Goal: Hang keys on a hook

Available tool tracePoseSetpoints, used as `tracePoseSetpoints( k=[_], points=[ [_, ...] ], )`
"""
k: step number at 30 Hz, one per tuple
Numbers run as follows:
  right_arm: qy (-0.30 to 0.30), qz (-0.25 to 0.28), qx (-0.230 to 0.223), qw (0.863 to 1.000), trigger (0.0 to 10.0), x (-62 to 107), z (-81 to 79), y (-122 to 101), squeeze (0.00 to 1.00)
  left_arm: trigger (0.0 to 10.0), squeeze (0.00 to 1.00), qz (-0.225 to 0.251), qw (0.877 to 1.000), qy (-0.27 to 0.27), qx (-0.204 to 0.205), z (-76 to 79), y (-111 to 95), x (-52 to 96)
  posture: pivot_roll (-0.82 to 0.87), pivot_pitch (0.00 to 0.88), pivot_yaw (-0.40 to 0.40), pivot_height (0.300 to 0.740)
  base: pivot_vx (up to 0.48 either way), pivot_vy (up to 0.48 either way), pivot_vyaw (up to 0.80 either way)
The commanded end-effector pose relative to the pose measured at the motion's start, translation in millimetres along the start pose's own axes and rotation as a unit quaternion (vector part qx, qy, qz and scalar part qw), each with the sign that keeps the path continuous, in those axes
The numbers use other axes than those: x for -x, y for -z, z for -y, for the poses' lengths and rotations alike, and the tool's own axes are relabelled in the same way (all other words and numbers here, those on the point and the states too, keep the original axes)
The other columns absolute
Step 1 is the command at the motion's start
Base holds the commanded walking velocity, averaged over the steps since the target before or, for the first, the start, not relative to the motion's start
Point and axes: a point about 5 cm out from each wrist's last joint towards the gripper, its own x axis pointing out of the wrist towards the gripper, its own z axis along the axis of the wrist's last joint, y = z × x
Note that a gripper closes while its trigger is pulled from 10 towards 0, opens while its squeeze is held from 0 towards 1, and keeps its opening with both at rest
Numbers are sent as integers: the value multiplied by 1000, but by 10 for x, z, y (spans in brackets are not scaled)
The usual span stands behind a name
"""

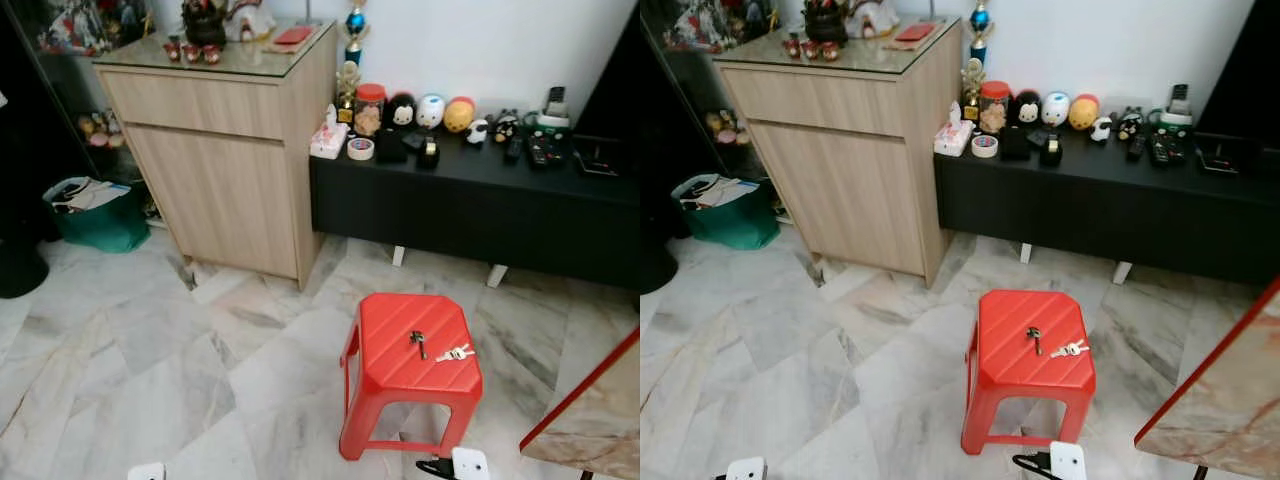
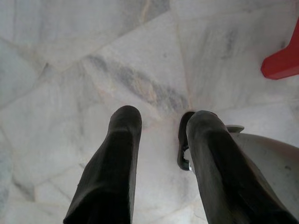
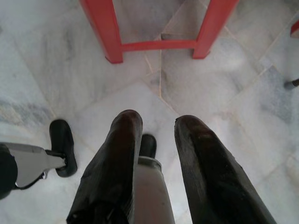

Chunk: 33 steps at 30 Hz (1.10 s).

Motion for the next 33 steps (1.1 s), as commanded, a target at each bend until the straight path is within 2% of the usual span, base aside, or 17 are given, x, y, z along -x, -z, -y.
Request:
tracePoseSetpoints(
  k=[1,22,28,33],
  points=[
    [3,0,0,1000,10000,4,24,15,0,10000,0,-7,1000,5,-9,16,13,-1,51,0,-2,740,285,0,0],
    [-2,5,6,1000,10000,3,17,-1,0,10000,0,-7,1000,6,-12,12,11,-1,52,0,-2,740,291,0,0],
    [-5,7,4,1000,10000,4,17,-3,0,10000,0,-8,1000,6,-12,16,15,-1,52,0,-3,740,289,0,673],
    [-1,8,-3,1000,10000,4,21,-3,0,10000,0,-8,1000,6,-12,17,13,-1,51,0,-4,740,290,0,0]
  ],
)
